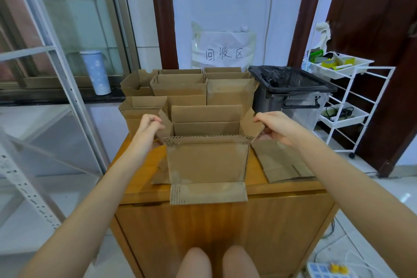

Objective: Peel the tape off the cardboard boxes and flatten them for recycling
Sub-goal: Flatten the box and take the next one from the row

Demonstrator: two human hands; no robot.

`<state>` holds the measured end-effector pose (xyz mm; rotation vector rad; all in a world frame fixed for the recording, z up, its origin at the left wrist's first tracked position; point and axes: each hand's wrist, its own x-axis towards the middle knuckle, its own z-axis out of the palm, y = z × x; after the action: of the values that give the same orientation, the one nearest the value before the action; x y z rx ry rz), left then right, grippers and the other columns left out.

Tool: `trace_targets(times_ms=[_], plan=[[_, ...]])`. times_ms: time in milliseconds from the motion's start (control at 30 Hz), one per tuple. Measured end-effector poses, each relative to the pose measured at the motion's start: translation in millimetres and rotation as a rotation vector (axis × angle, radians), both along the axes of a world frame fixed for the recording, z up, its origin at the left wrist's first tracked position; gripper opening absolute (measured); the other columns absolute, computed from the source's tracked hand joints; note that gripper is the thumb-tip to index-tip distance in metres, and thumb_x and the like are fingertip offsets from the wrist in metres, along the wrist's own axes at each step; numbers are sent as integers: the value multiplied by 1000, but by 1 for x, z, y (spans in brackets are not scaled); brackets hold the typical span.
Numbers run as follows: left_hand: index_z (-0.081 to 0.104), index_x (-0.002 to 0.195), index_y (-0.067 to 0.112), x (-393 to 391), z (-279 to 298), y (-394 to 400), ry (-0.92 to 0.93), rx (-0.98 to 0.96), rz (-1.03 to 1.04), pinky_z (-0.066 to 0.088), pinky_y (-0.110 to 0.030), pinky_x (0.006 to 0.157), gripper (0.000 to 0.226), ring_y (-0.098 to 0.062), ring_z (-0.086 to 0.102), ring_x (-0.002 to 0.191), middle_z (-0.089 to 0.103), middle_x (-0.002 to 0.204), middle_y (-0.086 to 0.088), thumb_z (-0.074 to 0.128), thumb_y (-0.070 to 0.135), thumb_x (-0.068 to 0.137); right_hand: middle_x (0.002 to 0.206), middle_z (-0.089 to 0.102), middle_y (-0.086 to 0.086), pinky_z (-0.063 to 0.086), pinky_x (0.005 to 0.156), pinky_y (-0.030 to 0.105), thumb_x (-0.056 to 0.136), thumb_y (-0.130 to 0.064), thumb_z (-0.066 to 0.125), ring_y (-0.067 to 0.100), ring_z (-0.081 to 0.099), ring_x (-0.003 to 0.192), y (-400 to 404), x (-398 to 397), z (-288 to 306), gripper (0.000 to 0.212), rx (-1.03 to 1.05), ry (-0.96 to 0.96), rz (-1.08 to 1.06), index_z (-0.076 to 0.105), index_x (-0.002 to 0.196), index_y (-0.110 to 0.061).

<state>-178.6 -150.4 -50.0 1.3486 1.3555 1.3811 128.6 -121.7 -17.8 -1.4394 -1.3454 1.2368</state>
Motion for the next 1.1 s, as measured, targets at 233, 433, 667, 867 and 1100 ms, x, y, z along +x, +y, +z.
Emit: trace_targets(times_ms=[233, 433, 667, 867, 1100], plan=[[13, 149, 40, -12, -33, -19, 73, -45, -216, 37, -34, 103, 121, -10, 44, 125, 38, 140, 14, 64, 85, 50, 115, 63, 11, 54, 69, 29, 104, -28, 29, 17, 64, 93, -5, 6, -28, 41, 35, 188, 49, 57, 121, -5], [16, 150, 30, -12, -73, -29, 95, -125, -244, 45, -22, 93, 112, -12, 41, 126, 33, 146, 8, 73, 64, 60, 140, 39, -1, 50, 90, 29, 85, 16, 44, 23, 43, 130, -21, 13, -80, 67, 8, 93, 189, 34, 144, -14], [36, 145, 23, 7, -66, -31, 194, -68, -134, 50, -15, 79, 105, -13, 50, 123, 51, 136, 6, 65, 78, 60, 146, 36, -9, 33, 110, 30, 73, -45, 73, 11, 37, 133, -29, 0, -78, 89, 141, -203, 256, 29, 147, -21], [37, 143, 13, 10, -18, -19, 57, -199, 59, 42, -30, 85, 69, -22, 51, 116, 51, 130, -1, 43, 58, 91, 137, 44, -4, 37, 97, 26, 101, -42, 29, 9, 44, 120, -33, -17, -29, 44, 282, -168, 177, 33, 144, -30], [47, 137, 7, 0, -3, 6, 156, -463, 125, 40, -43, 103, 63, -34, 52, 115, 54, 130, -16, 41, 54, 96, 137, 44, 8, 49, 88, 30, 104, -32, 24, 20, 47, 118, -33, -21, -31, 44, 137, -120, 194, 37, 143, -20]])
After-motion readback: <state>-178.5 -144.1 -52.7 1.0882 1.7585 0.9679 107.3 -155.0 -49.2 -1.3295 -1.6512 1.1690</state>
